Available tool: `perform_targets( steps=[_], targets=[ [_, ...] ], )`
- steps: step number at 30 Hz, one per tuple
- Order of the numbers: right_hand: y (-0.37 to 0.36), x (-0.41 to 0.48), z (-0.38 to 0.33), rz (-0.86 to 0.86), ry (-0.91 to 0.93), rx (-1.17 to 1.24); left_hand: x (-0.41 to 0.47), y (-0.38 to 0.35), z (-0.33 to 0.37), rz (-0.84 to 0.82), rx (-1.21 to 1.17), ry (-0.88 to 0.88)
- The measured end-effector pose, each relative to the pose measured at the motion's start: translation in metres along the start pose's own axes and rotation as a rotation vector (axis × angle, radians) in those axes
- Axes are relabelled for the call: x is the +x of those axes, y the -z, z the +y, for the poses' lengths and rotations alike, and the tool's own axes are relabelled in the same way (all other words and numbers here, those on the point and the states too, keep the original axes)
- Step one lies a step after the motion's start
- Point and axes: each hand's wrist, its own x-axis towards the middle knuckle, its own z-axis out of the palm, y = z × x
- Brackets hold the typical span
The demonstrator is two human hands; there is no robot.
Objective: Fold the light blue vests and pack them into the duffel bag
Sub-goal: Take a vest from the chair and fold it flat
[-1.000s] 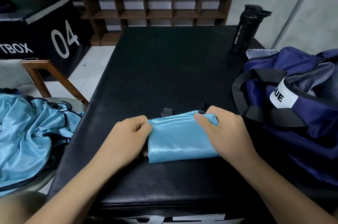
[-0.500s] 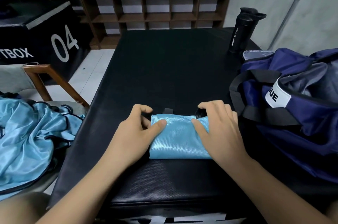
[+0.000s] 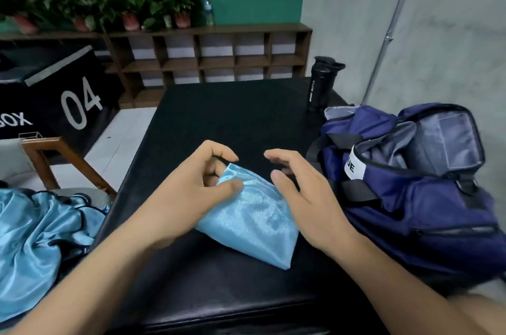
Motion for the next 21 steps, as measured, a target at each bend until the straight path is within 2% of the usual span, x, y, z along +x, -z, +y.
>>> perform_targets(
  steps=[2, 5, 8, 15, 21],
  targets=[
    [0.026, 0.006, -0.023, -0.132, -0.014, 0.069, 0.005, -0.004, 0.022, -0.069, 0.01, -0.049],
    [0.07, 0.011, -0.049, -0.296, -0.063, 0.006, 0.015, -0.017, 0.055, -0.158, -0.006, -0.118],
    [0.115, 0.014, -0.06, -0.389, -0.122, 0.049, 0.028, -0.035, 0.084, -0.224, -0.031, -0.186],
    [0.211, 0.018, -0.058, -0.324, -0.193, 0.158, 0.066, -0.091, 0.137, -0.273, -0.044, -0.346],
    [0.272, 0.034, -0.039, -0.213, -0.223, 0.063, 0.119, -0.139, 0.152, -0.245, -0.176, -0.363]
  ],
)
